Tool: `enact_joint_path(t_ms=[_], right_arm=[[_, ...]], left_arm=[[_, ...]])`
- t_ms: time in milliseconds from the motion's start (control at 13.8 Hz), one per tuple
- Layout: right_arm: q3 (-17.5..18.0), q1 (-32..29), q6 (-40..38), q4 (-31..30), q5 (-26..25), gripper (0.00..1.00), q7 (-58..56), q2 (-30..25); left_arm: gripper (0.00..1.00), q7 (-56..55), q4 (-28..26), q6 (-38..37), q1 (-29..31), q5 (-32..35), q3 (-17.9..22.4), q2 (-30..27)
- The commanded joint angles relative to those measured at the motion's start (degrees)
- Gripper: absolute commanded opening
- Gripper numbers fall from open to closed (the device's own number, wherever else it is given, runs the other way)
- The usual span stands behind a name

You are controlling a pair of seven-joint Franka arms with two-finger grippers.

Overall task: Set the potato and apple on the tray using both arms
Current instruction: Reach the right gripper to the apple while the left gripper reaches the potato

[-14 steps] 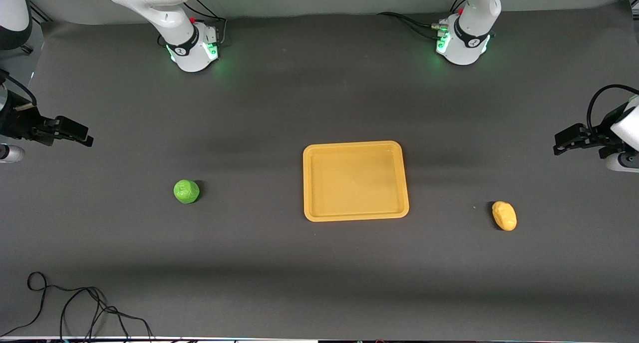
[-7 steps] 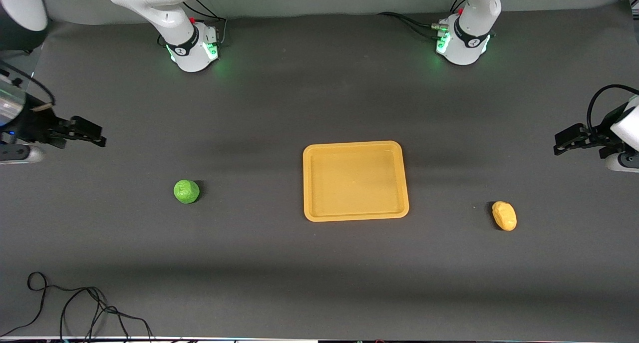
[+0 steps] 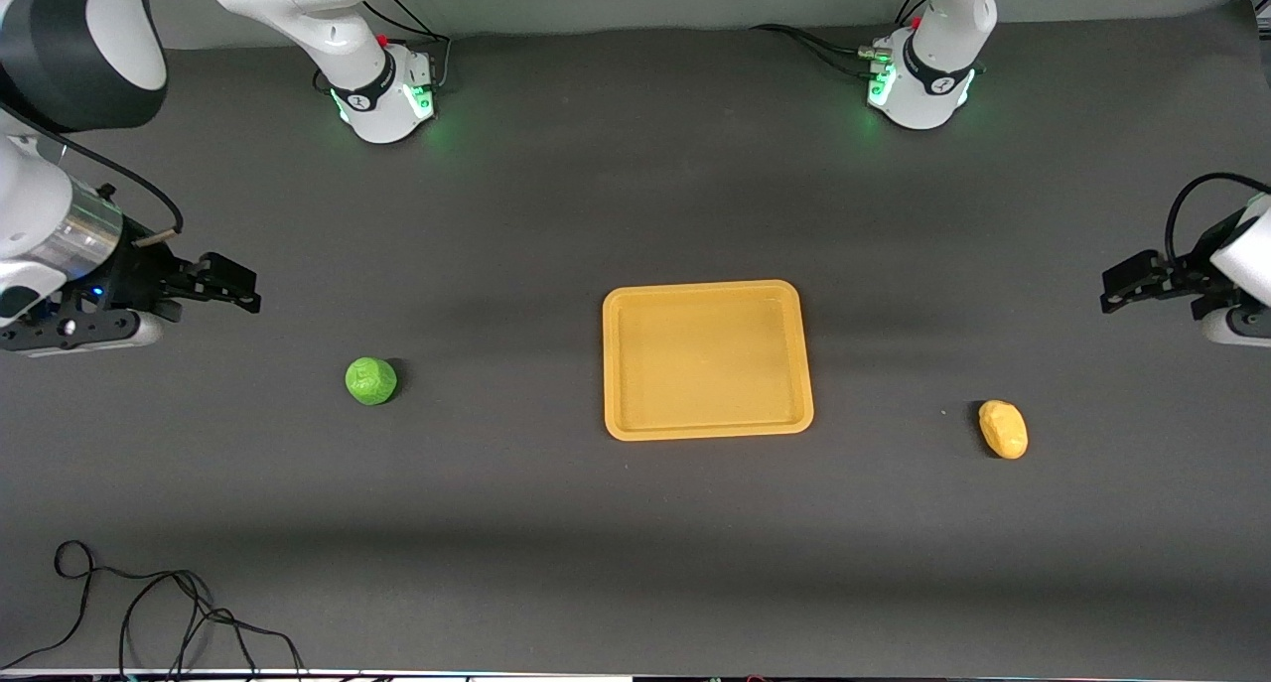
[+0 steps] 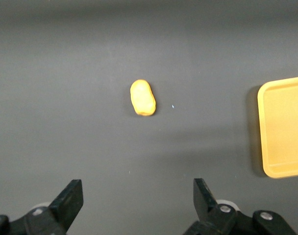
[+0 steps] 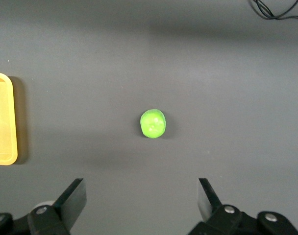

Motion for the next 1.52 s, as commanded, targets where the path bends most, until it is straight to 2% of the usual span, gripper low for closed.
enact_joint_path(t_ms=[0,289,507,724,868,1086,1158,1230,1303,1375,1447], right_arm=[[-0.4,0.6,3.1,-1.1,-0.3,1.00,-1.0,2.6],[-0.4,0.6,16.4,-12.6,-0.2,1.00,-0.9,2.5],[-0.4,0.6,28.2,-21.2,-0.2,1.00,-0.8,2.9],[-0.4,0.6,44.2,-32.0,-0.2,1.00,-0.9,3.7],[-0.4,0.6,48.2,-33.8,-0.2,1.00,-1.0,6.2],[-0.4,0.5,52.6,-33.8,-0.2,1.00,-1.0,11.2],[-0.4,0.5,54.0,-33.8,-0.2,1.00,-1.0,12.7],[-0.4,0.5,55.2,-33.7,-0.2,1.00,-1.0,14.1],[-0.4,0.5,56.5,-33.7,-0.2,1.00,-1.0,15.5],[-0.4,0.4,57.4,-33.7,-0.2,1.00,-0.9,16.5],[-0.4,0.5,57.6,-33.7,-0.3,1.00,-1.0,17.2]], left_arm=[[1.00,0.3,-6.1,9.0,-0.6,0.9,0.3,2.9],[1.00,0.3,-6.0,14.8,-0.2,3.0,0.4,16.2],[0.99,0.3,-6.1,16.5,-0.4,3.4,0.5,22.5],[0.99,0.2,-5.4,18.8,-0.2,3.3,0.7,25.6],[1.00,0.4,-0.4,21.8,-0.1,3.4,0.7,31.0],[0.99,0.5,2.6,25.4,-0.5,7.2,0.8,37.0],[0.94,0.3,2.6,26.6,-0.6,8.3,0.8,38.0],[0.80,0.3,2.7,27.0,-0.7,8.2,0.8,38.6],[0.56,0.2,2.8,26.9,-0.5,7.8,0.8,38.8],[0.36,-0.3,3.0,26.1,-0.4,7.8,0.7,38.2],[0.26,-2.1,3.6,24.8,-0.7,7.8,0.7,37.3]])
